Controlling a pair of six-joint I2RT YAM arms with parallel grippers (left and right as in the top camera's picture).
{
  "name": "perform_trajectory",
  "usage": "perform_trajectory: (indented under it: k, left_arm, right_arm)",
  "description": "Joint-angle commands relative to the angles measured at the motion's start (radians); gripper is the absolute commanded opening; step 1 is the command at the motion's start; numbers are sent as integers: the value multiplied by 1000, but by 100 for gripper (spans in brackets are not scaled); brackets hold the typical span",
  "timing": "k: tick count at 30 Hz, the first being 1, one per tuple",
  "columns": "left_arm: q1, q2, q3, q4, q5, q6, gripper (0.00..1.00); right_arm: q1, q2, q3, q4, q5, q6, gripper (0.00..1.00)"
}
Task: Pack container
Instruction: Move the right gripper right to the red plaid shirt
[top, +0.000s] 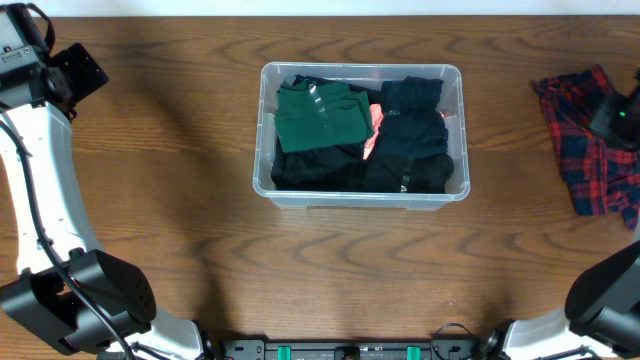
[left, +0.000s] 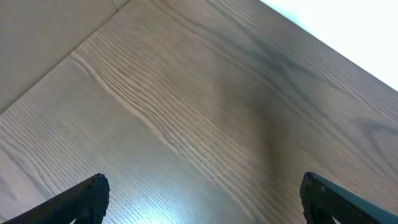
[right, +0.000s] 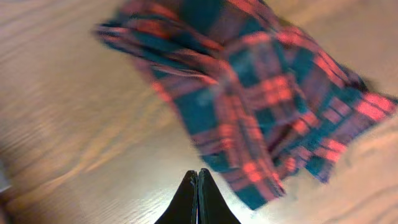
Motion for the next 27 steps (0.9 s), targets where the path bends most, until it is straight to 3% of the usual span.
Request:
perform_trajectory:
  k: [1, 14, 22, 27]
  left_arm:
    - [3, -3, 3, 0, -12, 3, 98]
    - [3, -3, 3, 0, -12, 3, 98]
    - [3, -3, 3, 0, -12, 3, 98]
    - [3, -3, 3, 0, -12, 3, 98]
  right_arm:
    - [-67, 46, -11, -1, 3, 31, 1]
    - [-231, 282, -11, 50, -6, 32, 1]
    - [-222, 455, -11, 40, -255, 32, 1]
    - [-176, 499, -12, -16, -306, 59, 1]
